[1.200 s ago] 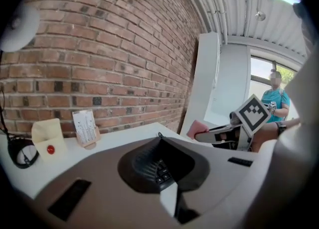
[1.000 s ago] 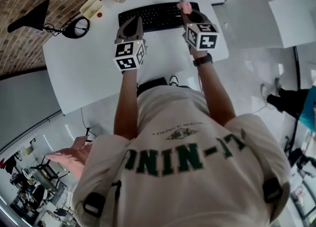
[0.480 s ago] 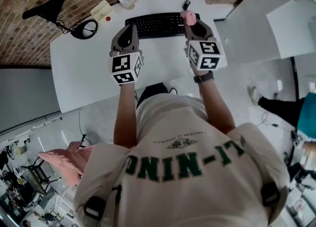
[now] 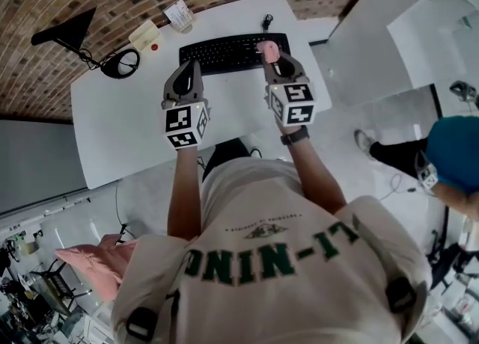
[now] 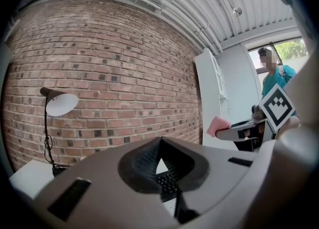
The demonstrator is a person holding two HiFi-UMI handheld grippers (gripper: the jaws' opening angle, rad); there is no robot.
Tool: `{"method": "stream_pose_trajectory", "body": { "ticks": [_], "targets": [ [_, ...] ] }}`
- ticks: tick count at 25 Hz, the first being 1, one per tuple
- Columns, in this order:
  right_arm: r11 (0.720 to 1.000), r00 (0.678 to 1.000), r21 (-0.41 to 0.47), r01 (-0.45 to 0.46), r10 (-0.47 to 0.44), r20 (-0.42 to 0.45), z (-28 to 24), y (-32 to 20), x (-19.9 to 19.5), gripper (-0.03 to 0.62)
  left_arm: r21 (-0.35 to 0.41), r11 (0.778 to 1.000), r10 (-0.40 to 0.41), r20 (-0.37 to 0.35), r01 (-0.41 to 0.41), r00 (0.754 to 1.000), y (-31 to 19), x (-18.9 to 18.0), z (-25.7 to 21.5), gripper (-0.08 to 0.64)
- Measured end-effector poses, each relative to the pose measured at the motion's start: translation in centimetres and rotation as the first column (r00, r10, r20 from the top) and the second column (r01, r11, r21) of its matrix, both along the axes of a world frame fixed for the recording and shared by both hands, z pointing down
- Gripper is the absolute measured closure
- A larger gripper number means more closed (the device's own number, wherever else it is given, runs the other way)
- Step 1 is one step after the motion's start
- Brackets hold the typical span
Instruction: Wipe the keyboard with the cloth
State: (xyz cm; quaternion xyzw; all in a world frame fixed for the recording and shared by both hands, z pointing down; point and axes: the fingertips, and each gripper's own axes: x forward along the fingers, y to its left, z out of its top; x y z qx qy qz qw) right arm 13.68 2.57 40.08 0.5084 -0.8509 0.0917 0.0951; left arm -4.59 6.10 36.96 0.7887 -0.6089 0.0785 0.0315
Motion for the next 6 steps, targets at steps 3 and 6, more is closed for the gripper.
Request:
{"method": "stream_pose_trajectory", "body": {
  "ticks": [3,6],
  "targets": [
    [0.999,1.000,-0.036,0.006,-0.007,-0.007,1.8,0.0,0.1,0.558,-0.028,1.000,-0.008,0.002,0.008,1.000,-0.2,-0.3,1.5,0.558],
    [0.999,1.000,-0.050,0.003,-0.004,-0.015,2.6,-1.5,1.7,0.558,-0.030,1.000,-0.003,-0.005,0.003,1.000,-1.9,1.0,2.0,0.558]
  ]
}}
